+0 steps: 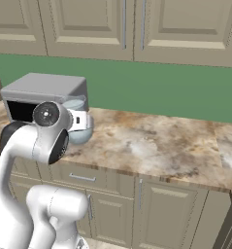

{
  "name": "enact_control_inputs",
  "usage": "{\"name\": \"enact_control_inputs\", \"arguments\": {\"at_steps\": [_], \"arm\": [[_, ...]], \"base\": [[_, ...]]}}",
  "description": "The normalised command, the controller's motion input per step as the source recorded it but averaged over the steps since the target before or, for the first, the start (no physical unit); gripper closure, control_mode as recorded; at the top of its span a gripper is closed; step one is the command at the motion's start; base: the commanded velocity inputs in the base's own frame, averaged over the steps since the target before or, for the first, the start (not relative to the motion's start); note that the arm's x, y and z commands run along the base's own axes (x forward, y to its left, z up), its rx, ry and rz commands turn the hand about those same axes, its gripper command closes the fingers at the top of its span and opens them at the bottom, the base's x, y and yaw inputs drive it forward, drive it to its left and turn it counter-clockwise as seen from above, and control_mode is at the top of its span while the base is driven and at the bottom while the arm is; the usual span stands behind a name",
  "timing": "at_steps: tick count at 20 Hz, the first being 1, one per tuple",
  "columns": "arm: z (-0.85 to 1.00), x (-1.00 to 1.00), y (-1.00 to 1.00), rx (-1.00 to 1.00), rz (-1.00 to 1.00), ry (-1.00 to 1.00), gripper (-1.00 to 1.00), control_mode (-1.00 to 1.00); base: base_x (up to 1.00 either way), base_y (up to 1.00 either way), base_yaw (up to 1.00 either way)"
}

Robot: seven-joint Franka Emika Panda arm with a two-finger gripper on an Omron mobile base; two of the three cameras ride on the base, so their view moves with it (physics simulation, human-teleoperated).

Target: Move the jam and bread from the second highest shelf to the top shelf to make space. Then, place the pitcher from the counter on the cleared second highest shelf.

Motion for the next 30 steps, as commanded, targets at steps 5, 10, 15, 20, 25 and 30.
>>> {"name": "enact_control_inputs", "arguments": {"at_steps": [5,10,15,20,25,30], "arm": [[0.04,0.00,0.00,0.00,-0.03,0.00,1.00,-1.00],[0.00,0.02,0.00,0.00,0.00,0.00,1.00,-1.00],[0.00,0.00,0.00,0.00,0.00,0.00,1.00,1.00],[0.00,0.00,0.00,0.00,0.00,0.00,1.00,1.00],[0.00,0.00,0.00,0.00,0.00,0.00,1.00,1.00],[0.00,0.00,0.00,0.00,0.00,0.00,1.00,1.00]], "base": [[0.00,0.00,0.00],[0.00,0.00,0.00],[-0.31,0.00,0.04],[-0.83,0.00,0.31],[-0.68,0.00,0.55],[-0.11,0.00,0.73]]}}
